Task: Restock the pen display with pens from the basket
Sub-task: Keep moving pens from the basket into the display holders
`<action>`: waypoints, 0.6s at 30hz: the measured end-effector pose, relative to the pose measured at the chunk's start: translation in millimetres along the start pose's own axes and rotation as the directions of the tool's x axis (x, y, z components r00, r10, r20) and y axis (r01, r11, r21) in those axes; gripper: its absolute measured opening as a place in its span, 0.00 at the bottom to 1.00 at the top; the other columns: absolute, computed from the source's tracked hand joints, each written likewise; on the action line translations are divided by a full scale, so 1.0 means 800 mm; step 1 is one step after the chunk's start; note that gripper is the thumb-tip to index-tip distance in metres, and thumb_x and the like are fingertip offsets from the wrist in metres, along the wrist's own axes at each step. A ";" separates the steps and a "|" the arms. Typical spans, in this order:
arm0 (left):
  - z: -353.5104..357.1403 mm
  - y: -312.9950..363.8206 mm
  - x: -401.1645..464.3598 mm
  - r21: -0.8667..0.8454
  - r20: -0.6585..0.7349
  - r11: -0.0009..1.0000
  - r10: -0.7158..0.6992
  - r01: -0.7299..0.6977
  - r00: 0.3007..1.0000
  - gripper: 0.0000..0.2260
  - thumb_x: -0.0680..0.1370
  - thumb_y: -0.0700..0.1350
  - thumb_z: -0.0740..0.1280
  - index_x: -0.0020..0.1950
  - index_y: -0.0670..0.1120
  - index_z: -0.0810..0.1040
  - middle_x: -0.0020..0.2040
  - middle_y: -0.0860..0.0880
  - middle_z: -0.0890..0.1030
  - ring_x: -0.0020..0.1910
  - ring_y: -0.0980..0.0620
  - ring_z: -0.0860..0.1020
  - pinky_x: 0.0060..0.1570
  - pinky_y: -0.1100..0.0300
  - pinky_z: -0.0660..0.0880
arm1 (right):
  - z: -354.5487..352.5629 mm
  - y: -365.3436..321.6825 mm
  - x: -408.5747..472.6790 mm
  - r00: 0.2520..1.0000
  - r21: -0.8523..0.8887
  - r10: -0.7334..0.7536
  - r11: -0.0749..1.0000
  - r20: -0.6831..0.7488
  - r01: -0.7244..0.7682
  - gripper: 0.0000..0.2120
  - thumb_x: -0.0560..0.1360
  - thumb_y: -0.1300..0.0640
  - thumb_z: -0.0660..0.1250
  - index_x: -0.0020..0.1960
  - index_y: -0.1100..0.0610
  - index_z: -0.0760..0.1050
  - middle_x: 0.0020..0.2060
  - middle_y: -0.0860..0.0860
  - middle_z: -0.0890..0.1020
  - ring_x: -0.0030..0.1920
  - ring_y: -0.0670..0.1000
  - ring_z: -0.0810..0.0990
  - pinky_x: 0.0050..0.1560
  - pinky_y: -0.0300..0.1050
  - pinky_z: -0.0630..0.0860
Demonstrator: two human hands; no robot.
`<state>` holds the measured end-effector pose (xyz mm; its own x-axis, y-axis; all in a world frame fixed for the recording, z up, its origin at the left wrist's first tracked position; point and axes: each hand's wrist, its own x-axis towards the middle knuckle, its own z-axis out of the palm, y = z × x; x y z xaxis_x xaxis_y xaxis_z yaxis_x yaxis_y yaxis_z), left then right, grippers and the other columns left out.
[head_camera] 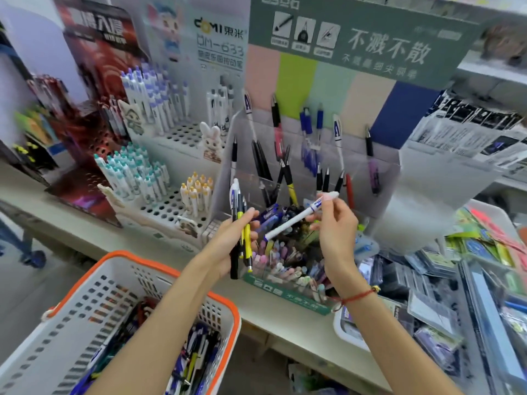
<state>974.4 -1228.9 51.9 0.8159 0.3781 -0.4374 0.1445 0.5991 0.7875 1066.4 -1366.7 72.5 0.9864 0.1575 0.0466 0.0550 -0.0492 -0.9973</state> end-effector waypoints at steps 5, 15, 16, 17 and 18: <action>-0.013 0.015 0.009 -0.063 0.004 0.992 0.110 -0.110 0.994 0.11 0.82 0.48 0.62 0.61 0.44 0.75 0.30 0.54 0.68 0.23 0.60 0.65 0.22 0.67 0.65 | 0.030 -0.027 0.011 0.992 0.156 -0.114 0.980 -0.050 0.120 0.07 0.83 0.59 0.57 0.53 0.54 0.74 0.46 0.52 0.82 0.44 0.48 0.83 0.43 0.36 0.79; 0.033 0.036 0.017 -0.014 0.119 0.991 0.132 -0.131 0.984 0.10 0.81 0.47 0.64 0.60 0.45 0.76 0.31 0.54 0.68 0.24 0.58 0.64 0.23 0.66 0.65 | 0.002 -0.035 0.034 0.903 0.138 -0.321 0.919 -0.285 0.370 0.06 0.84 0.61 0.54 0.55 0.53 0.68 0.47 0.52 0.80 0.44 0.52 0.82 0.47 0.44 0.80; 0.039 0.035 0.020 0.001 0.132 0.993 0.116 -0.117 0.985 0.10 0.81 0.47 0.64 0.60 0.45 0.76 0.31 0.54 0.68 0.24 0.58 0.64 0.23 0.66 0.64 | -0.009 -0.041 0.044 0.858 0.102 -0.380 0.894 -0.345 0.437 0.06 0.84 0.61 0.54 0.55 0.54 0.68 0.47 0.53 0.79 0.44 0.53 0.81 0.47 0.46 0.80; 0.045 0.033 0.022 0.017 0.148 0.994 0.101 -0.104 0.984 0.10 0.81 0.47 0.64 0.61 0.45 0.76 0.31 0.53 0.68 0.24 0.58 0.64 0.23 0.66 0.64 | -0.017 -0.050 0.054 0.808 0.064 -0.444 0.861 -0.387 0.504 0.05 0.84 0.60 0.53 0.55 0.55 0.67 0.47 0.53 0.78 0.43 0.54 0.81 0.46 0.48 0.81; 0.050 0.031 0.023 0.033 0.166 0.995 0.085 -0.092 0.983 0.11 0.81 0.48 0.64 0.61 0.45 0.76 0.31 0.53 0.68 0.24 0.57 0.64 0.23 0.66 0.64 | -0.025 -0.059 0.067 0.755 0.021 -0.510 0.823 -0.411 0.567 0.05 0.84 0.60 0.52 0.56 0.58 0.66 0.47 0.55 0.77 0.42 0.55 0.80 0.45 0.49 0.81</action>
<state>1015.5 -1235.1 80.3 0.9067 0.3055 -0.2909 0.0873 0.5387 0.8380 1119.5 -1375.8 123.3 0.7808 -0.2612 0.5676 0.6017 0.0693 -0.7957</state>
